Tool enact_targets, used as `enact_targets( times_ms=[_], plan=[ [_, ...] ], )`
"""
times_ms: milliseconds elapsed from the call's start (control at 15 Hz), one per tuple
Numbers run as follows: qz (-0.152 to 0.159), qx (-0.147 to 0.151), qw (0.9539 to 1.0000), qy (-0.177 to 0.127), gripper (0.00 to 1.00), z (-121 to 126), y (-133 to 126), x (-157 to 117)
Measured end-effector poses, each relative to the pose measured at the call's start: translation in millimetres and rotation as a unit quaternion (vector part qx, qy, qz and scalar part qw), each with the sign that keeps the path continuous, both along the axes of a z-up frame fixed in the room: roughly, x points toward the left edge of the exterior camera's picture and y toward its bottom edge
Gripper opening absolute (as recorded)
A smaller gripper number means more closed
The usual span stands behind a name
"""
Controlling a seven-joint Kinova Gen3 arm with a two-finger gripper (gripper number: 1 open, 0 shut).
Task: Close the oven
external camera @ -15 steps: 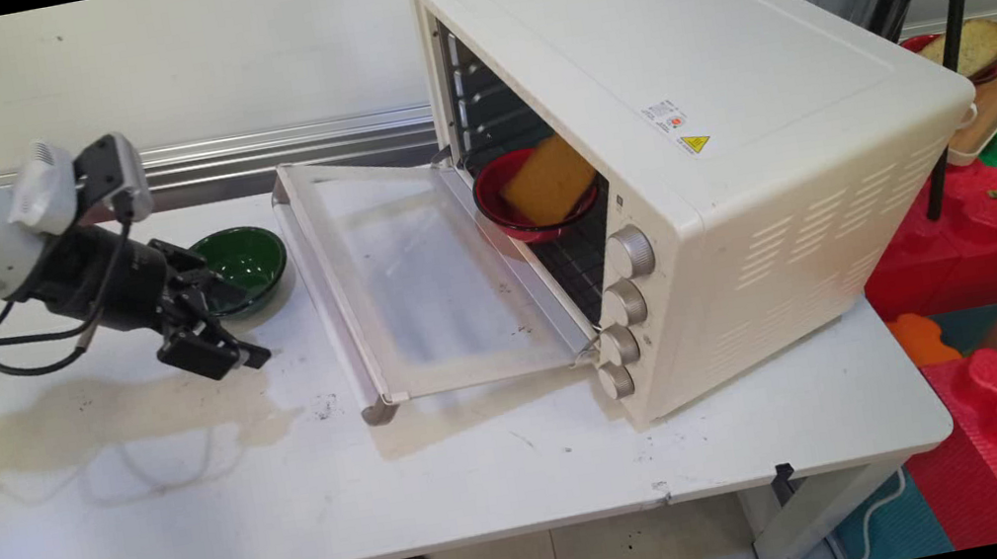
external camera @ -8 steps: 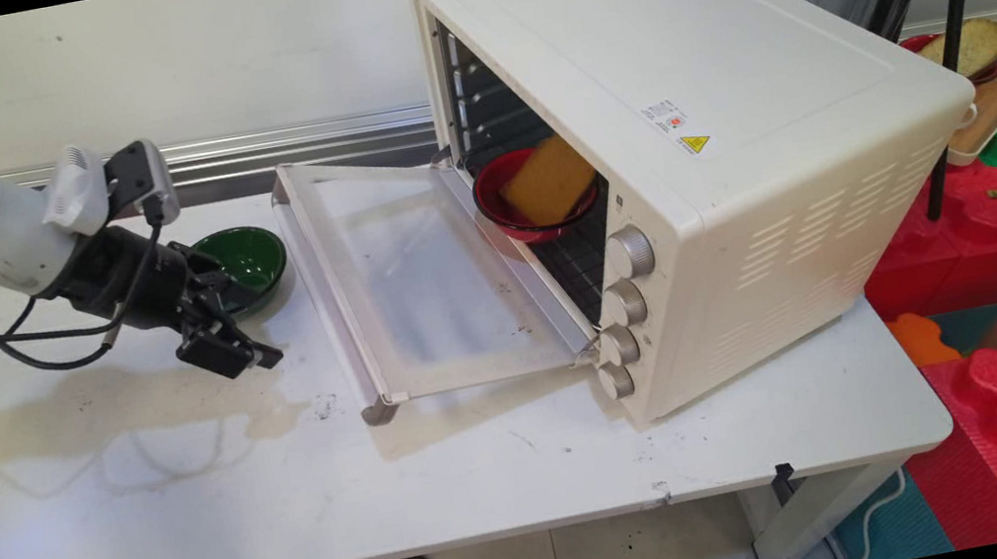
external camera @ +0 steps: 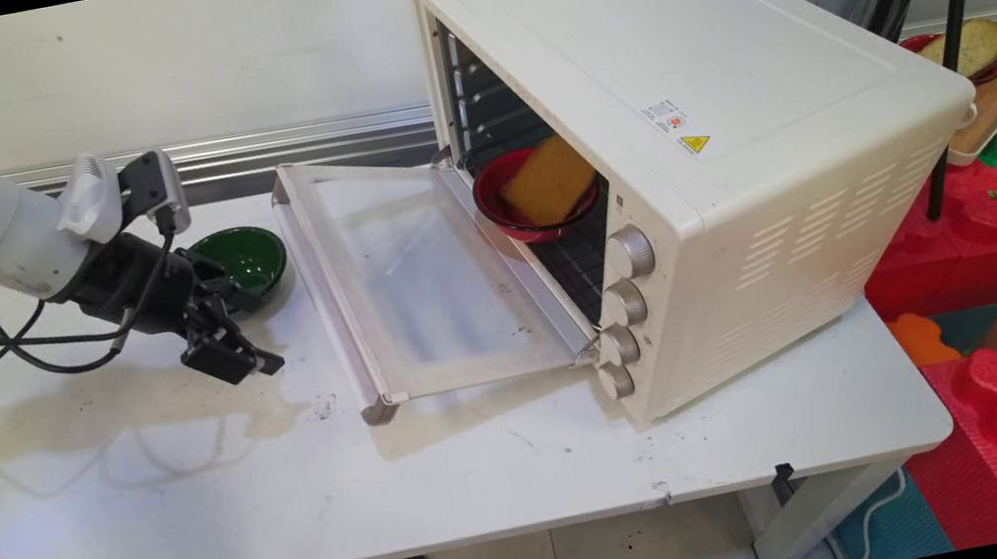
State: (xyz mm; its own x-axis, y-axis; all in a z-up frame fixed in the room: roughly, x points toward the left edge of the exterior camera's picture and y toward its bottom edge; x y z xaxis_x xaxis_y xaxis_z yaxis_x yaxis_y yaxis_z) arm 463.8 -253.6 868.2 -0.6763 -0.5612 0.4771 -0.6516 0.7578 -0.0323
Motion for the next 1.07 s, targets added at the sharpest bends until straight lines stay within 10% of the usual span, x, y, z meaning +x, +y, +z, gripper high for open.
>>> enact_targets(
  times_ms=[1067],
  plan=[
    [-0.011,-0.005,0.9999,-0.004,1.00,-22,-24,-17]
  ],
)
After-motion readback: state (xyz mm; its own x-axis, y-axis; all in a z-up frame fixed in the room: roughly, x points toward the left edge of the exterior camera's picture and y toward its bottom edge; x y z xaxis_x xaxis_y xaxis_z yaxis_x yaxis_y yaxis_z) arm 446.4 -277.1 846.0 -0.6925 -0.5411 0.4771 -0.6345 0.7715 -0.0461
